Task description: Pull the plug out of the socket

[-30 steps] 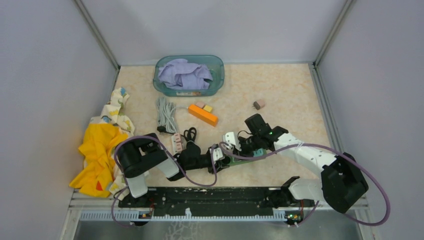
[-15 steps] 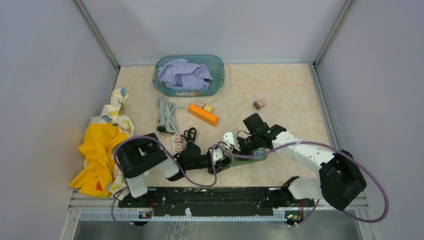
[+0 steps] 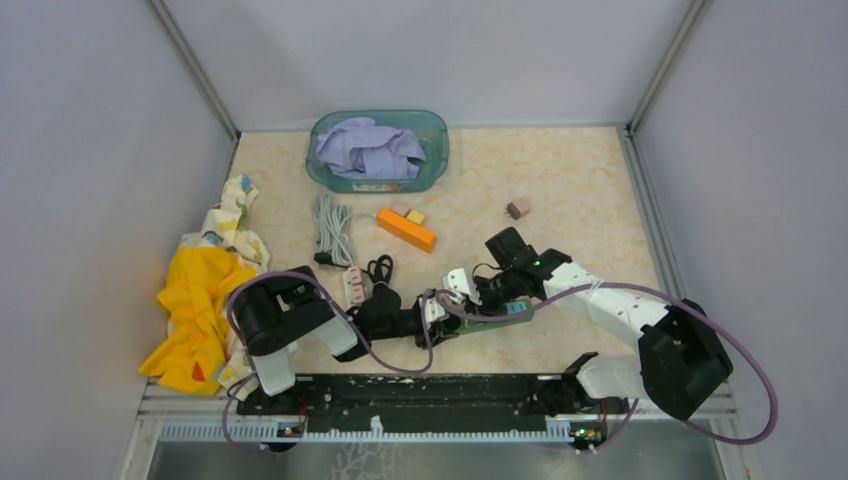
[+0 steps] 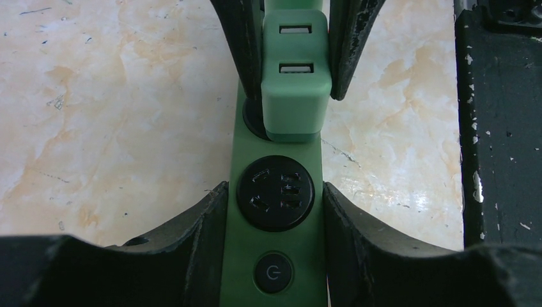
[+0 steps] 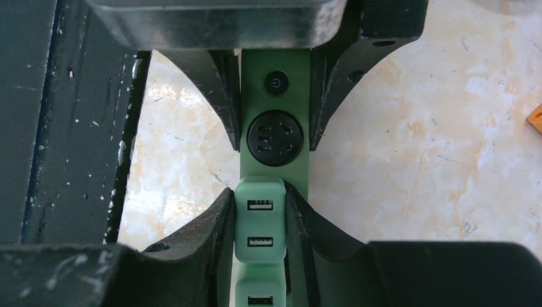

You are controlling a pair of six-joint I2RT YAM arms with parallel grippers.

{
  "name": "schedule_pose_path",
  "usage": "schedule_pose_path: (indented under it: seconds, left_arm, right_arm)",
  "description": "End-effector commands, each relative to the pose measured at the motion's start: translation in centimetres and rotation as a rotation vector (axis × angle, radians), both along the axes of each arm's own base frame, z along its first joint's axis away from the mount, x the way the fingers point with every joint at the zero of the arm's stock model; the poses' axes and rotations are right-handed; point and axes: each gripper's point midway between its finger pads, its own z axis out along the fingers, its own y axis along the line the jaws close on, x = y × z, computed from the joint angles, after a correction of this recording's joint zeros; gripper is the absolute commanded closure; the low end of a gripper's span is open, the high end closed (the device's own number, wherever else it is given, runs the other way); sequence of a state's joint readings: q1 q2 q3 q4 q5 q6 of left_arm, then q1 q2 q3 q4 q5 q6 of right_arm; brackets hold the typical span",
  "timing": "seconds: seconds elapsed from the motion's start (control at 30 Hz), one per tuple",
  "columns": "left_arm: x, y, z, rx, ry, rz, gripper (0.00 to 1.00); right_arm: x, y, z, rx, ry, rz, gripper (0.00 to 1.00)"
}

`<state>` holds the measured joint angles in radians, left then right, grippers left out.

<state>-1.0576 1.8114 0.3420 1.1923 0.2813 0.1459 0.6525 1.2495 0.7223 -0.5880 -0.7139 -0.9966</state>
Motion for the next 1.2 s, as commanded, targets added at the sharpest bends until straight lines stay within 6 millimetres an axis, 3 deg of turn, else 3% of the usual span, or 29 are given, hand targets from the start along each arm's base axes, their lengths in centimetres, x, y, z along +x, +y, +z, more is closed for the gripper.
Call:
schedule_pose_path:
  seconds: [0.0, 0.1, 0.27, 0.47, 0.67, 0.77, 0.87, 1.03, 1.17]
  left_arm:
    - [-1.0, 1.6, -2.8, 0.090, 0.099, 0.009, 1.00]
    - [-1.1, 1.6, -2.8, 0.093, 0.101, 0.009, 1.00]
    - [-1.1, 1.8, -2.9, 0.097, 0.099, 0.010, 1.00]
    - [-0.8, 2.1, -3.0, 0.099, 0.103, 0.020, 1.00]
    - [-0.8, 2.1, -2.9, 0.093, 0.113, 0.025, 1.00]
    - [-0.8, 2.1, -3.1, 0.103, 0.125, 0.026, 1.00]
    - [-0.9, 2.1, -3.3, 0.106, 0.129, 0.025, 1.00]
    - [-0.9, 2.1, -3.3, 0.108, 0.131, 0.024, 1.00]
    - [-0.9, 2.2, -3.4, 0.111, 0.130, 0.024, 1.00]
  right_arm:
    - [-1.4, 5.2, 3.9, 0.196, 0.074, 0.071, 1.00]
    - [0.6, 5.5, 4.7, 0.200, 0.023, -0.019, 1.00]
    - [3.7, 2.9, 5.1, 0.210, -0.021, -0.136, 1.00]
    - [-0.1, 1.2, 3.9, 0.191, -0.025, 0.067, 1.00]
    - [-3.0, 3.2, 3.0, 0.168, 0.069, 0.169, 1.00]
    - [-2.0, 5.1, 4.2, 0.210, 0.096, 0.099, 1.00]
    - [-0.1, 5.6, 4.9, 0.213, 0.065, 0.017, 1.00]
    - [2.1, 3.1, 5.2, 0.220, 0.004, -0.054, 1.00]
    - [1.5, 1.3, 5.0, 0.208, -0.055, -0.006, 1.00]
